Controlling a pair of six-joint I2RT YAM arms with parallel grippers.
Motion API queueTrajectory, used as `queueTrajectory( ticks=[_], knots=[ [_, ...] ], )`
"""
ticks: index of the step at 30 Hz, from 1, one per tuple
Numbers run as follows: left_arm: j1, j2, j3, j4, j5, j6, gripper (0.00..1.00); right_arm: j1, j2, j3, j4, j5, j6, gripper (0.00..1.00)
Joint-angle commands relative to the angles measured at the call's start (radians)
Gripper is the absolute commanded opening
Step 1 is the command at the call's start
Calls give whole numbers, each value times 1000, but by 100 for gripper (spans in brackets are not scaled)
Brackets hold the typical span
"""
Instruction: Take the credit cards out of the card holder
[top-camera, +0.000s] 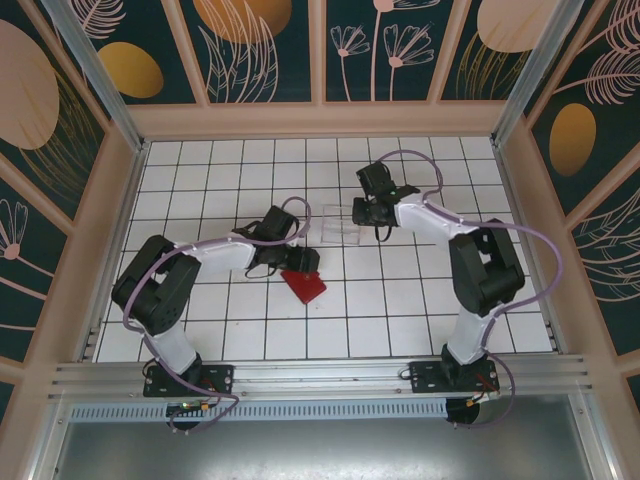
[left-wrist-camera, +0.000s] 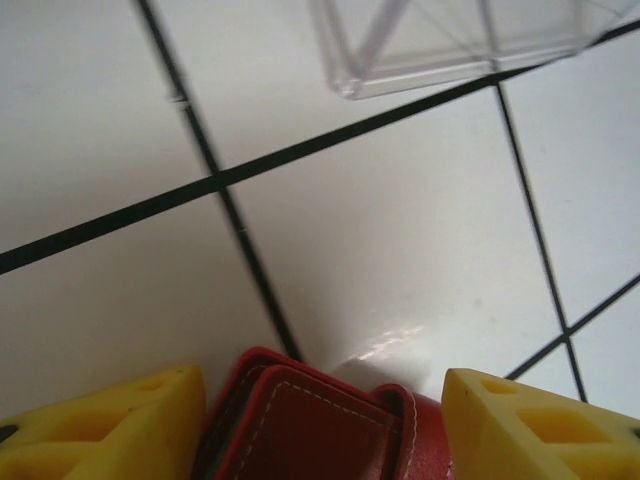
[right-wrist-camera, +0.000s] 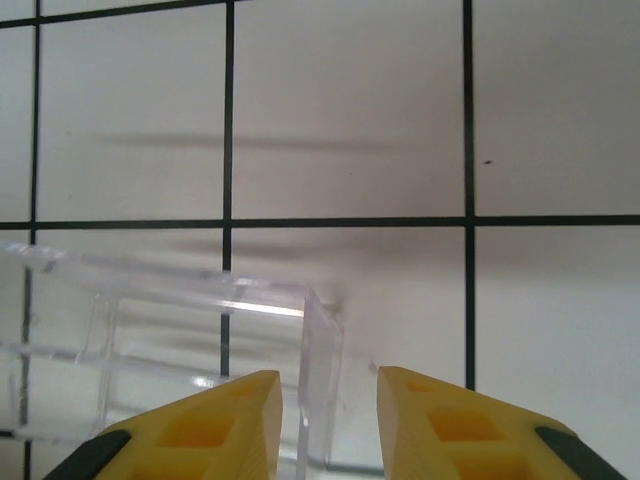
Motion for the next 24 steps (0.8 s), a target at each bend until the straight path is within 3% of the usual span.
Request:
queueTrajectory(
  ticks=[1, 5, 8, 17, 24],
  knots=[
    [-10, -38, 20, -19, -43, 5, 67, 15, -106, -34, -57, 15, 15, 33],
    [-6, -138, -6, -48, -200, -66, 68, 61, -150, -56, -77, -52, 1, 35],
    [25, -189, -45, -66, -226, -128, 67, 116, -140, -42, -95, -106, -11, 37],
    [113, -341, -218, -100, -179, -251, 65, 308, 66, 99, -126, -156, -44, 42],
    [112, -401, -326, -46, -89, -314, 60, 351, 252, 220, -154, -116, -42, 42]
  ],
)
